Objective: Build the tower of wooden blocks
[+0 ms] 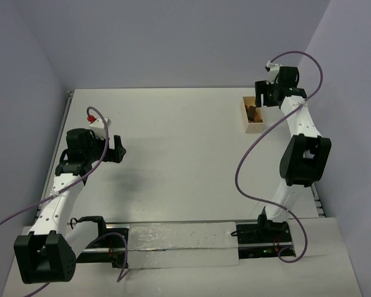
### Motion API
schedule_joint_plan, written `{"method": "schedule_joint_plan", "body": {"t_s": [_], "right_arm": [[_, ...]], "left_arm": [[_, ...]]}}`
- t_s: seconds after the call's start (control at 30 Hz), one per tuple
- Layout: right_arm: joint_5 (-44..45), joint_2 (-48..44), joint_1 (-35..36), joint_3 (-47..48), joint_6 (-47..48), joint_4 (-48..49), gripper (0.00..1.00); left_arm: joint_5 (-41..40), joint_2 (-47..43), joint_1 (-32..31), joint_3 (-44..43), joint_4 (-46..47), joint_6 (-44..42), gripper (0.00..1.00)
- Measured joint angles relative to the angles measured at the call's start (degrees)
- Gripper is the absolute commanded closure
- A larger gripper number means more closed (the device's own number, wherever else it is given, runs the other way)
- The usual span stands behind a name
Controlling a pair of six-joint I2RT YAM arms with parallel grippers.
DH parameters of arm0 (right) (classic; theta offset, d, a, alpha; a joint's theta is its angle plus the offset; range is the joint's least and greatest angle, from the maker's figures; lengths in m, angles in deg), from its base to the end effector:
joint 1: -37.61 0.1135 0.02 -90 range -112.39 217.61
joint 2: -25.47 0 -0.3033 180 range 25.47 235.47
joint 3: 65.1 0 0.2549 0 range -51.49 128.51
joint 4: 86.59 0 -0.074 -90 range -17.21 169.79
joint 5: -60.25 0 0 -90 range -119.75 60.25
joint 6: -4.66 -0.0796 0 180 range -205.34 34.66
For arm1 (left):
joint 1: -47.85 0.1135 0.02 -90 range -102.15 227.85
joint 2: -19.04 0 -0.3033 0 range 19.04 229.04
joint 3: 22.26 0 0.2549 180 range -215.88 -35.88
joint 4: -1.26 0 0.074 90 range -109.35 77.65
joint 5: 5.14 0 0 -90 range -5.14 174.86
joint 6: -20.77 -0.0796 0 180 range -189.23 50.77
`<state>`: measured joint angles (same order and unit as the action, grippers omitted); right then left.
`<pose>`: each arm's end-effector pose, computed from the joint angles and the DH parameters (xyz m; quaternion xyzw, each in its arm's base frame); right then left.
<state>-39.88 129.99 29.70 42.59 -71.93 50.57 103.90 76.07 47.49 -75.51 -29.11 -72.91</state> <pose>0.4653 -0.0505 0.3239 -0.0808 0.8987 0.0002 0.4310 0.2326 -0.0274 0.2674 0.1081 0.8681 -0.1327 0.4659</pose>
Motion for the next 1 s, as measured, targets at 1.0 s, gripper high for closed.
{"method": "schedule_joint_plan", "body": {"t_s": [1.0], "right_arm": [[-4.18,19.90,-3.51,18.47,2.84,-9.28,0.45]], "left_arm": [[0.71,3.63,0.00,-0.04,-0.28,-0.01,0.01]]}}
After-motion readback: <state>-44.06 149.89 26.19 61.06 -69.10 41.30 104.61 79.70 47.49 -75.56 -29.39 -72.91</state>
